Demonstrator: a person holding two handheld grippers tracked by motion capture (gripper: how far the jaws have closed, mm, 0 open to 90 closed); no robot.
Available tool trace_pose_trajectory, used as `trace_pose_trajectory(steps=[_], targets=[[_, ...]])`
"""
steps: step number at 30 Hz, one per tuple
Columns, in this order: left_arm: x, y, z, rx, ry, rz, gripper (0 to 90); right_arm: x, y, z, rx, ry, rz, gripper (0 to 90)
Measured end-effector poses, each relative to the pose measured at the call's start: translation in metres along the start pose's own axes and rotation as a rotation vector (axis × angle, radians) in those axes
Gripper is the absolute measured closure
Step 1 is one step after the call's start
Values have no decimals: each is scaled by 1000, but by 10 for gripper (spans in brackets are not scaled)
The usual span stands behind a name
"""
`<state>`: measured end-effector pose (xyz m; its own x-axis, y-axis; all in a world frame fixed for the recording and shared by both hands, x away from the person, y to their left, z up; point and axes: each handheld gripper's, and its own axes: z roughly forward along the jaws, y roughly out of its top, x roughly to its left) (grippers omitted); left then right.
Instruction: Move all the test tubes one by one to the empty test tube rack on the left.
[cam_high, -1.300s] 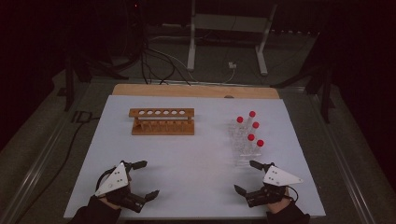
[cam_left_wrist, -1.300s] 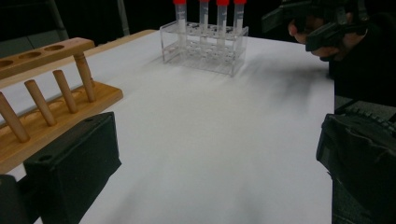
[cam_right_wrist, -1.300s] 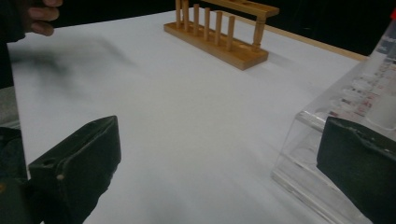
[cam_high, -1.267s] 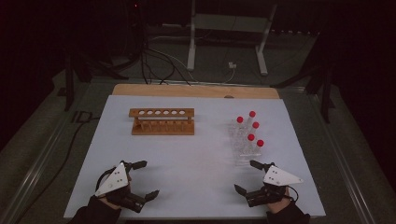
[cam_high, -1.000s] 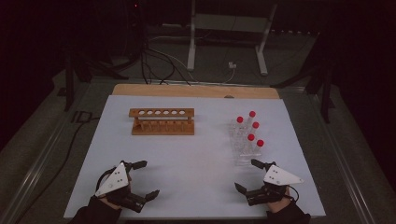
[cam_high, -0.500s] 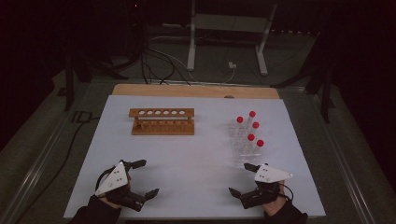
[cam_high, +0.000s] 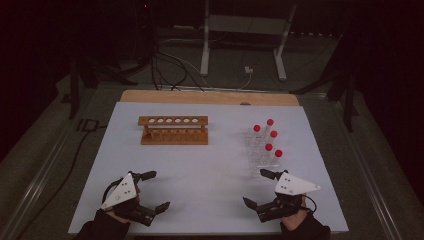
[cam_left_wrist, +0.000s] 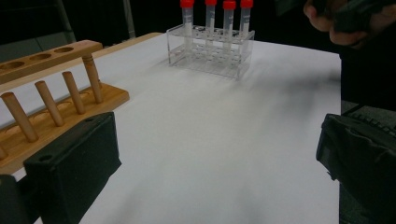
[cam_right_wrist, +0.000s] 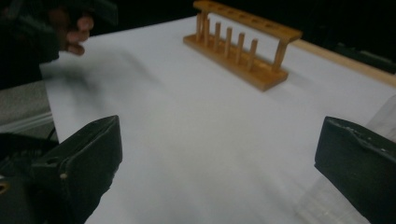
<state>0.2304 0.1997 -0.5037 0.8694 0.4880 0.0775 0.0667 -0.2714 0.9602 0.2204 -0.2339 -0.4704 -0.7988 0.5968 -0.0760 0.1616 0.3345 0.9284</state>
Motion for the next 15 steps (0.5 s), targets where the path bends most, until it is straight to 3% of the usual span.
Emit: trace_pose_trajectory(steps=[4, 15], targets=[[0, 0, 0, -2, -1, -1, 1, -4, 6, -5, -23, -32, -2, 9], [0, 0, -1, -5, -2, -1, 1, -31, 19, -18, -67, -163, 45, 9]])
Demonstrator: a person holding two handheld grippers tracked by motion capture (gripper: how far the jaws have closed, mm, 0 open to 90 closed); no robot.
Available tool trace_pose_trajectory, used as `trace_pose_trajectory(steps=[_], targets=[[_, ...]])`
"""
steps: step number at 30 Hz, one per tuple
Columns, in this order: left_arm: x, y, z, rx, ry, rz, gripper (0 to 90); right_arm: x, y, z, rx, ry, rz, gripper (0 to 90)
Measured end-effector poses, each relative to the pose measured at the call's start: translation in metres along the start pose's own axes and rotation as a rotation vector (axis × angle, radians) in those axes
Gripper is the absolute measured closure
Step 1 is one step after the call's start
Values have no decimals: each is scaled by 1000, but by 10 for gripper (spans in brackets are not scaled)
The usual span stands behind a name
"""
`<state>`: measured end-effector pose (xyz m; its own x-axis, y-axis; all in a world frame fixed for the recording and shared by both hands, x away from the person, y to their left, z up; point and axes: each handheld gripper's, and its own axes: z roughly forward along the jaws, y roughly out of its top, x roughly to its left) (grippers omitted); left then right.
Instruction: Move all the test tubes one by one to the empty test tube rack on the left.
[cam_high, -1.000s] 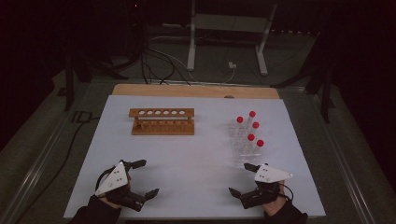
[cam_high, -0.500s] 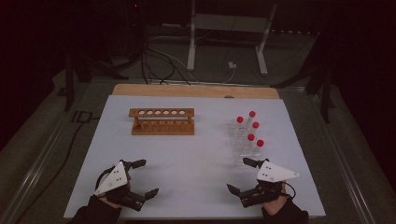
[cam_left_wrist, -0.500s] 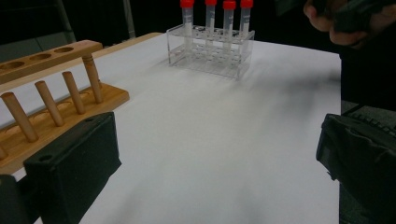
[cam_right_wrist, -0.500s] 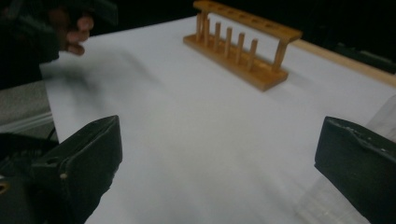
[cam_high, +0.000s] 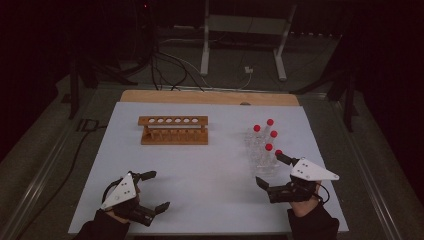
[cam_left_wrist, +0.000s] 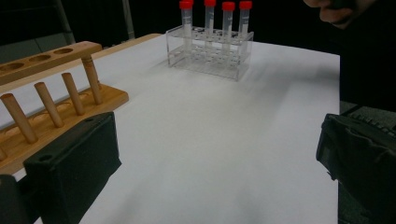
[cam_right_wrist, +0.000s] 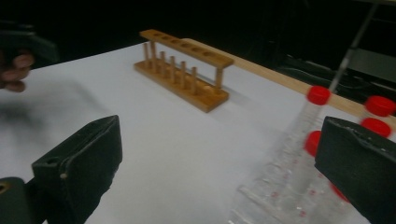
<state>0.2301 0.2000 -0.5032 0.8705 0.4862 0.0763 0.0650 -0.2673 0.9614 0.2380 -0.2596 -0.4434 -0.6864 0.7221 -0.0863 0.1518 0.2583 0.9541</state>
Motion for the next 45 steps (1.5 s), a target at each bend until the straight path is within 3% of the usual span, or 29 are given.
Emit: trace_pose_trajectory(steps=[6, 8, 15, 19, 20, 22, 23, 25, 30, 35, 45], targets=[[0, 0, 0, -1, -3, -1, 1, -14, -1, 3, 24, -99, 47, 9], [0, 0, 0, -2, -2, 0, 2, -22, -4, 4, 38, -132, 83, 8], [0, 0, 0, -4, -3, -3, 1, -34, -10, 5, 64, -203, 135, 8], [0, 0, -1, -3, -3, -2, 1, -39, -14, 8, 122, -230, 167, 62], [0, 0, -1, -4, -3, -2, 2, -40, -16, 10, 144, -261, 181, 80], [0, 0, -1, -6, -3, -2, 1, -41, -17, 12, 160, -270, 185, 85], [0, 0, -1, -5, -4, -3, 1, -42, -18, 14, 182, -295, 195, 155], [0, 0, -1, -4, -5, -3, 1, -42, -18, 15, 208, -314, 202, 155], [0, 0, -1, -4, -5, -2, 1, -43, -19, 19, 268, -325, 222, 228], [0, 0, 0, 1, -9, 1, 2, -43, -20, 24, 316, -341, 225, 389], [-1, 0, 0, 3, -11, 3, 1, -43, -22, 30, 333, -330, 223, 561]])
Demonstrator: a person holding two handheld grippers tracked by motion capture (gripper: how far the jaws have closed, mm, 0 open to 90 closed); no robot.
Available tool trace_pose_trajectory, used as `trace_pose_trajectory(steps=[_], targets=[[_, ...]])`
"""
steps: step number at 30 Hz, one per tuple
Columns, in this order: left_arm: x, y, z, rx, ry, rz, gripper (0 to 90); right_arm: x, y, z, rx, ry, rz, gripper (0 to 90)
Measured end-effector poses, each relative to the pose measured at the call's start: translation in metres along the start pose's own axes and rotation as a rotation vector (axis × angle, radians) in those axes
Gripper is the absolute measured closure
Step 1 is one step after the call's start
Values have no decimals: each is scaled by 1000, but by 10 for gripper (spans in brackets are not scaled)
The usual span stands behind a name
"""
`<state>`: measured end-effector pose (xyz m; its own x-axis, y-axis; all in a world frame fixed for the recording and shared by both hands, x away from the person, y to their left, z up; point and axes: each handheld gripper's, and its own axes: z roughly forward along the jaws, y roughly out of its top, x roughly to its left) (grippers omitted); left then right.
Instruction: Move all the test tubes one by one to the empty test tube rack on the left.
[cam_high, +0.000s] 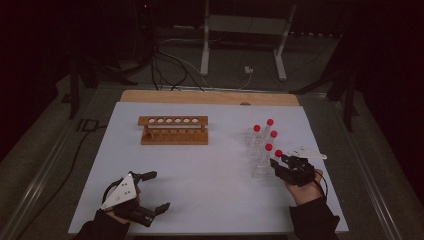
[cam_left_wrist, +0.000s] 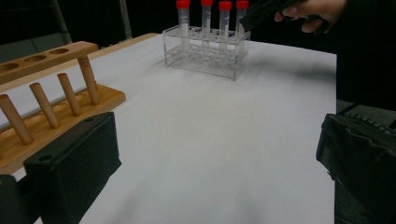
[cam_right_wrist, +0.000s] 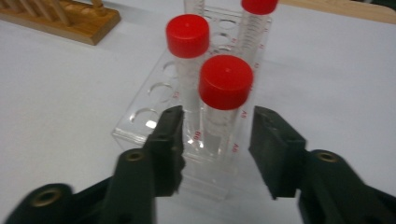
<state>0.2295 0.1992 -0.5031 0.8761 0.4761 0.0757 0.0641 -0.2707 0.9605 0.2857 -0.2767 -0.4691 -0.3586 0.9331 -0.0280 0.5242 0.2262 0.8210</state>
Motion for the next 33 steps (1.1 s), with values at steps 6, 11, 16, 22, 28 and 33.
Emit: trace_pose_trajectory(steps=[6, 11, 16, 22, 28, 33], targets=[[-1, 0, 1, 10, -9, 3, 1, 1, 1, 4, 13, -1, -1, 688], [-1, 0, 1, 8, -10, 1, 1, 1, 1, 5, 19, -14, -1, 742], [0, 1, 2, 34, -27, -20, 1, 1, 2, 5, 22, -16, -27, 752], [0, 1, 2, 38, -14, -16, 1, 2, 5, 1, 19, -15, -63, 753], [-1, 2, 2, 31, -7, -6, 1, 0, 10, -8, -11, 0, -45, 753], [0, 2, 1, 25, 2, -11, 1, 0, 16, -22, -55, -2, -49, 753]])
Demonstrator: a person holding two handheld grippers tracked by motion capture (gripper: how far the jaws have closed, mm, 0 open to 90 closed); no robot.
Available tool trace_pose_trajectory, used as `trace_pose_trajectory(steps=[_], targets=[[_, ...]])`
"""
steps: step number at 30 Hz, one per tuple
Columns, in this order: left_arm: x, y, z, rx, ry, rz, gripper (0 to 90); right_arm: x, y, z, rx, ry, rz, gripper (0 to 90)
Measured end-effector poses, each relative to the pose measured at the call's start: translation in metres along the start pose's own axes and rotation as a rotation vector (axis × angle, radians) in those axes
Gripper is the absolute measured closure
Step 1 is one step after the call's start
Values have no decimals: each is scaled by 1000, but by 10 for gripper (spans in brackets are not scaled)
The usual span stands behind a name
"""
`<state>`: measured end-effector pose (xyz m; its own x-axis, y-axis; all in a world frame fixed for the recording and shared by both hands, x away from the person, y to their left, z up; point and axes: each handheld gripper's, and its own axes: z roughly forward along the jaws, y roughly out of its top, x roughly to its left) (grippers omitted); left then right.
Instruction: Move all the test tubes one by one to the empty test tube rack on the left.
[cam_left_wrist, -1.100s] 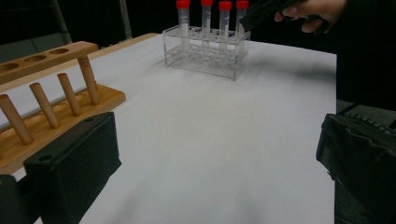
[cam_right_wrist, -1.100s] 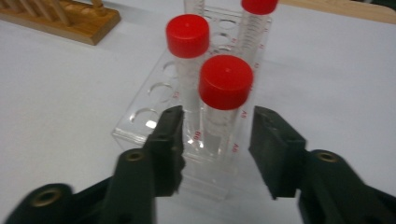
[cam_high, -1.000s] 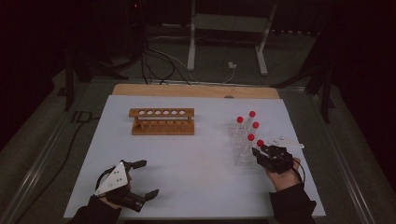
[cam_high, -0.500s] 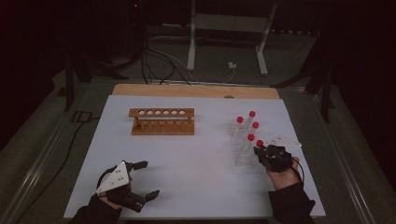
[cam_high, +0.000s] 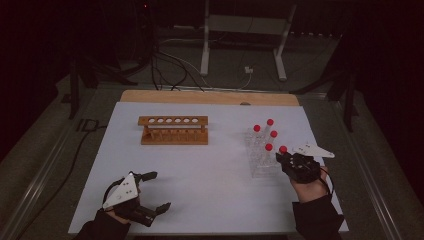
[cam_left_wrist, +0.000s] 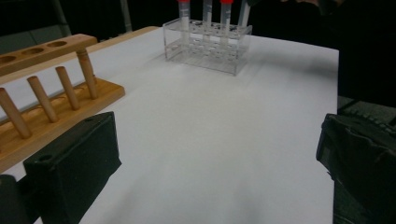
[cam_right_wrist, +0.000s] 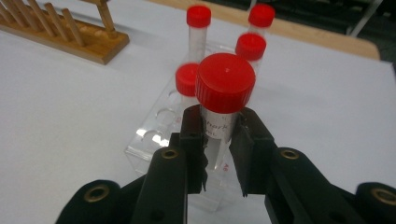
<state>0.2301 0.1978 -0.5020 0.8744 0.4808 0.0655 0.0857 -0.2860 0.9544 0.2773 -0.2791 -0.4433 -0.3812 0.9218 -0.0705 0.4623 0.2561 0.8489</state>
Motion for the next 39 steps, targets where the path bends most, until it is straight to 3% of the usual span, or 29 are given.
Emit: trace_pose_trajectory(steps=[7, 15, 18, 20, 24, 29, 36, 39], targets=[[0, 1, 1, 3, -9, -8, 1, 6, 9, -19, -62, -1, -10, 753], [-1, 4, 0, -8, 4, -12, 1, 24, 19, -29, -98, 47, -51, 753], [-1, 7, 0, -15, -16, -36, 2, 35, 24, -31, -112, 84, -71, 753], [-2, 11, -1, -19, -27, -45, 3, 38, 24, -30, -112, 94, -74, 753], [-8, 20, 0, -14, -35, -14, 3, 49, 25, -24, -98, 132, -94, 753], [-14, 31, 6, -14, -59, -49, 2, 64, 23, -15, -76, 185, -121, 753], [-13, 50, 13, -4, -115, -52, 3, 82, 19, -3, -42, 244, -150, 753], [-13, 56, 19, 2, -120, -45, 17, 87, 17, 1, -33, 266, -157, 753]])
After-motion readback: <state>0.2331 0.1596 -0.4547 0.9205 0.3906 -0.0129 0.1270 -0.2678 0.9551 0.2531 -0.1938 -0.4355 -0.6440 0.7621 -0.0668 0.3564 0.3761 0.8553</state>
